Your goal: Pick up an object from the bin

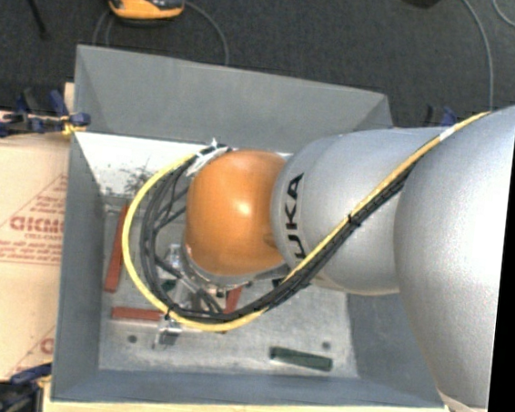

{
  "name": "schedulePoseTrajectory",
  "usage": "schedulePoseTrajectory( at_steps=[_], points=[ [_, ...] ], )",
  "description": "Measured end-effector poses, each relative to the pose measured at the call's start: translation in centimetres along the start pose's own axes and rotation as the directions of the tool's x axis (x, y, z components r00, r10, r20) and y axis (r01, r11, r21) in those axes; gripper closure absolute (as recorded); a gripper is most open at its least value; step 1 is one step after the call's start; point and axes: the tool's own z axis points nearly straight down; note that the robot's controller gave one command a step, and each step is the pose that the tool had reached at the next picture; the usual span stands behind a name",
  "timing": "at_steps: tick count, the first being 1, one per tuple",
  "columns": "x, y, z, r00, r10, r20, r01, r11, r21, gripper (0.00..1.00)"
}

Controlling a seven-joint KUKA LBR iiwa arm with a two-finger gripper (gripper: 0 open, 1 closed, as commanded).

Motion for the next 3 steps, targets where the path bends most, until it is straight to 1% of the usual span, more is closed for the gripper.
schedulePoseTrajectory(
  at_steps=[1, 2, 3],
  points=[
    [0.0, 0.0, 0.0, 1.0, 0.001, 0.0, -0.001, 1.0, 0.0, 0.0],
    [-1.1, -1.2, 8.0, 0.99, 0.143, -0.004, -0.143, 0.99, -0.006, 1.0],
    [-1.1, -1.2, 8.0, 0.99, 0.144, -0.004, -0.144, 0.99, -0.006, 1.0]
  ],
)
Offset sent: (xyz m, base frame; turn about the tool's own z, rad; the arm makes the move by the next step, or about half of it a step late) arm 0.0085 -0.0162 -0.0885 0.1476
